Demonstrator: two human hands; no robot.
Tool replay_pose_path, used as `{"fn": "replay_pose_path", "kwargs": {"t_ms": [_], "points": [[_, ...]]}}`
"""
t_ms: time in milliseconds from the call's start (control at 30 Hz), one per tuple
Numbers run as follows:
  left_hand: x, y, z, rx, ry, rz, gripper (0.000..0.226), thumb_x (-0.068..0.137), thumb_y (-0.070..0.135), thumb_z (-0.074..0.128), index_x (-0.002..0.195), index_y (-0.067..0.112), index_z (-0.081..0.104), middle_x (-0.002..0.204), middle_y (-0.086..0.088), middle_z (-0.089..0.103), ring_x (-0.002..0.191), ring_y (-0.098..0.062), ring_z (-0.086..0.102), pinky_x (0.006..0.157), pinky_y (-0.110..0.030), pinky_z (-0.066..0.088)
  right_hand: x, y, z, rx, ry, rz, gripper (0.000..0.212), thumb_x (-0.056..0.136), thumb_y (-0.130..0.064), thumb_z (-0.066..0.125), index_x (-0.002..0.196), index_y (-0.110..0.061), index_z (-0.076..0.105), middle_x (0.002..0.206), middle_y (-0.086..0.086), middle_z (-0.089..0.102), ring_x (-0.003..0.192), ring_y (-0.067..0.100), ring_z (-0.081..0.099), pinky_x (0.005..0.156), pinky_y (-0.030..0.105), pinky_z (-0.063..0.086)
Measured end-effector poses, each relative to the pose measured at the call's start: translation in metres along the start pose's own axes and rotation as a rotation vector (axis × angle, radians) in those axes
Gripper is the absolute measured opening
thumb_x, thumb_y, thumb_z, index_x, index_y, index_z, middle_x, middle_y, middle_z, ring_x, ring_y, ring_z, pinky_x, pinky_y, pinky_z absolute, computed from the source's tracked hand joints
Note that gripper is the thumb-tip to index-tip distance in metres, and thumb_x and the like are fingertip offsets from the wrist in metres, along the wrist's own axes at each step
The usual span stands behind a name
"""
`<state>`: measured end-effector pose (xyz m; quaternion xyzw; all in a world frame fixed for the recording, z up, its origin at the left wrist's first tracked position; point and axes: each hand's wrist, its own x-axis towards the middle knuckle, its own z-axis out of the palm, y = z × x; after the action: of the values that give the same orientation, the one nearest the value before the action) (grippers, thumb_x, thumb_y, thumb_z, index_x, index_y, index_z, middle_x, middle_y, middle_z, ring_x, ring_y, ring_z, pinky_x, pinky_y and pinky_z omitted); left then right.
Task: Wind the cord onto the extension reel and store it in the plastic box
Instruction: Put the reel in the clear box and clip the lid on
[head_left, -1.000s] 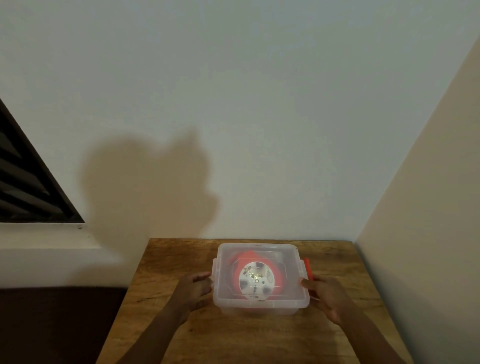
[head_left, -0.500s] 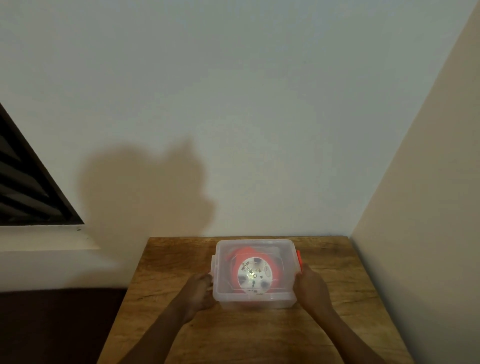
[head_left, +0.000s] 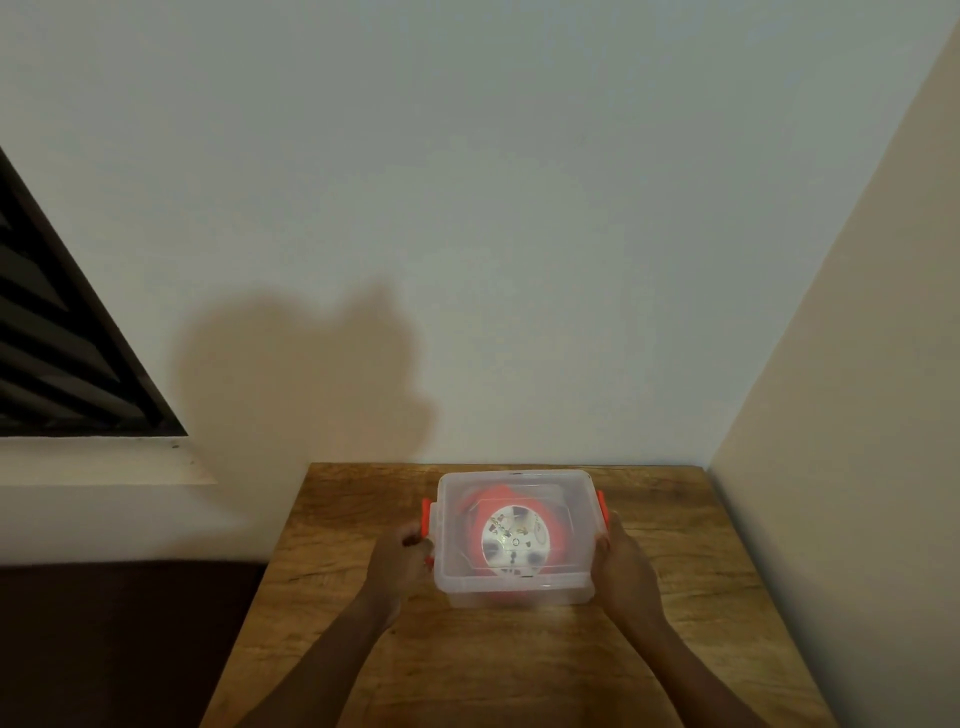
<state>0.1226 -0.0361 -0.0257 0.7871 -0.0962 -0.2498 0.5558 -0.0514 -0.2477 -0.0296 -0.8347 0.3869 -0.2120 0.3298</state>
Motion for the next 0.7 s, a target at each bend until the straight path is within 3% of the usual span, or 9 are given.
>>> {"fn": "replay_pose_path", "kwargs": {"t_ms": [100,167,267,367,500,567,633,700], "points": [[-0.003,0.002,0.005,0.061,-0.012,0.046,0.017,0.104,0.018,0.060,0.114,0.018,0.073,0.105,-0.003,0.078,0.092,-0.021,0.077,0.085,-0.045,0.066,0.000,0.002,0.001,0.007,0.008,-0.008,0.030,0.102,-0.029,0.045,0.129,-0.019,0.053,0.107,-0.001,0.070,0.084,0.012,0.068,0.072,0.030,0.058],[-0.007,0.004,0.011,0.048,-0.022,0.064,0.029,0.103,0.026,0.061,0.131,0.019,0.065,0.117,-0.004,0.075,0.098,-0.021,0.076,0.085,-0.043,0.066,0.000,0.003,0.002,0.005,0.006,-0.006,0.031,0.103,-0.027,0.042,0.130,-0.018,0.052,0.103,-0.001,0.069,0.082,0.012,0.068,0.068,0.028,0.058],[-0.008,0.002,0.018,0.129,0.021,0.083,0.046,0.100,0.022,0.066,0.144,0.016,0.053,0.130,-0.008,0.068,0.111,-0.029,0.072,0.091,-0.048,0.063,-0.002,0.004,0.002,0.026,0.011,-0.006,0.031,0.104,-0.028,0.040,0.131,-0.020,0.052,0.102,-0.002,0.069,0.081,0.009,0.067,0.064,0.022,0.055],[-0.009,-0.003,0.020,0.209,0.079,0.097,0.051,0.099,0.016,0.067,0.147,0.014,0.051,0.133,-0.010,0.068,0.114,-0.030,0.070,0.093,-0.050,0.062,-0.008,0.004,0.002,0.064,0.017,-0.018,0.030,0.102,-0.031,0.044,0.129,-0.022,0.054,0.105,-0.003,0.070,0.081,0.006,0.068,0.065,0.022,0.057],[-0.015,-0.012,0.021,0.226,0.127,0.128,0.047,0.100,0.017,0.066,0.145,0.015,0.053,0.131,-0.009,0.069,0.108,-0.026,0.072,0.088,-0.044,0.064,-0.014,0.010,0.003,0.088,0.011,-0.029,0.031,0.101,-0.032,0.045,0.130,-0.022,0.054,0.104,-0.002,0.071,0.082,0.007,0.068,0.069,0.031,0.061],[-0.016,-0.014,0.019,0.232,0.125,0.151,0.049,0.099,0.020,0.068,0.145,0.016,0.054,0.130,-0.007,0.070,0.107,-0.025,0.073,0.085,-0.041,0.064,-0.014,0.013,0.002,0.128,0.000,-0.022,0.032,0.100,-0.031,0.048,0.130,-0.022,0.054,0.107,0.000,0.070,0.084,0.007,0.068,0.068,0.028,0.060],[-0.014,-0.015,0.016,0.227,0.112,0.153,0.051,0.096,0.021,0.071,0.144,0.016,0.054,0.129,-0.006,0.070,0.107,-0.025,0.073,0.085,-0.041,0.064,-0.009,0.014,-0.001,0.212,-0.031,0.033,0.035,0.097,-0.032,0.056,0.130,-0.023,0.053,0.113,-0.001,0.068,0.086,0.007,0.067,0.067,0.023,0.058],[-0.011,-0.014,0.013,0.174,0.093,0.116,0.055,0.093,0.020,0.075,0.143,0.017,0.053,0.127,-0.004,0.069,0.104,-0.024,0.072,0.079,-0.036,0.065,-0.002,0.012,-0.003,0.297,-0.076,0.121,0.046,0.093,-0.034,0.061,0.136,-0.022,0.049,0.119,-0.001,0.064,0.093,0.014,0.067,0.070,0.029,0.059]]}}
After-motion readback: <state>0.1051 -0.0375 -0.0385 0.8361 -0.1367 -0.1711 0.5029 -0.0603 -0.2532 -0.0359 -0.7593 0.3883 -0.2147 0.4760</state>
